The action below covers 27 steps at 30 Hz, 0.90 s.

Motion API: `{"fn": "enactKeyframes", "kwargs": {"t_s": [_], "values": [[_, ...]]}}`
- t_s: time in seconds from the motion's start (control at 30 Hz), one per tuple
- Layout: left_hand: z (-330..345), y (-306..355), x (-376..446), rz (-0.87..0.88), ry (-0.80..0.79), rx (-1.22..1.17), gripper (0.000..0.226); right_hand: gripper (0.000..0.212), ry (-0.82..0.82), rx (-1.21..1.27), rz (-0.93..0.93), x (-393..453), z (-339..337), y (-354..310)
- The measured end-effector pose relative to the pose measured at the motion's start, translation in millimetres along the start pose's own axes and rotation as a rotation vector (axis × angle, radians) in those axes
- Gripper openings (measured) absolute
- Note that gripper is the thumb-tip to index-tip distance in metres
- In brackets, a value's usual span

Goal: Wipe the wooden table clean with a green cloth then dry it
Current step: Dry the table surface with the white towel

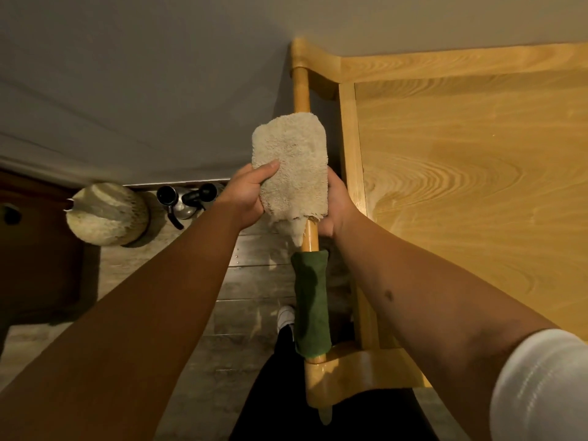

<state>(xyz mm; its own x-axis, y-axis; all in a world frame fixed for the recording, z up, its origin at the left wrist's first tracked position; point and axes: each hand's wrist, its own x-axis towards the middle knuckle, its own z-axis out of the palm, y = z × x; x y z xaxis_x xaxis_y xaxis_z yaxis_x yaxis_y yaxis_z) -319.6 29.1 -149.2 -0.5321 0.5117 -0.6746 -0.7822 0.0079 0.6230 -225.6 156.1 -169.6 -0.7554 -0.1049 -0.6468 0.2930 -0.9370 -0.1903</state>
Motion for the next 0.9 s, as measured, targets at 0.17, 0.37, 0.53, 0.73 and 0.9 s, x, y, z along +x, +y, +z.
{"fn": "enactKeyframes", "kwargs": {"t_s": [0.17, 0.37, 0.53, 0.73, 0.9], "values": [[-5, 26, -34, 0.132, -0.076, 0.033, 0.049, 0.060, 0.030, -0.030, 0.007, -20, 3, -4], [17, 52, -88, 0.156, -0.235, 0.043, 0.061, 0.038, 0.166, -0.256, -0.211, -61, 14, -14], [49, 54, -126, 0.121, -0.309, 0.101, 0.062, 0.043, 0.250, -0.221, -0.323, -125, -2, -27], [105, 35, -148, 0.078, -0.476, 0.327, 0.072, 0.060, 0.179, -0.113, -0.306, -230, -47, -13], [159, 11, -147, -0.017, -0.598, 0.711, 0.081, 0.054, 0.066, 0.112, -0.289, -299, -102, 29]]}}
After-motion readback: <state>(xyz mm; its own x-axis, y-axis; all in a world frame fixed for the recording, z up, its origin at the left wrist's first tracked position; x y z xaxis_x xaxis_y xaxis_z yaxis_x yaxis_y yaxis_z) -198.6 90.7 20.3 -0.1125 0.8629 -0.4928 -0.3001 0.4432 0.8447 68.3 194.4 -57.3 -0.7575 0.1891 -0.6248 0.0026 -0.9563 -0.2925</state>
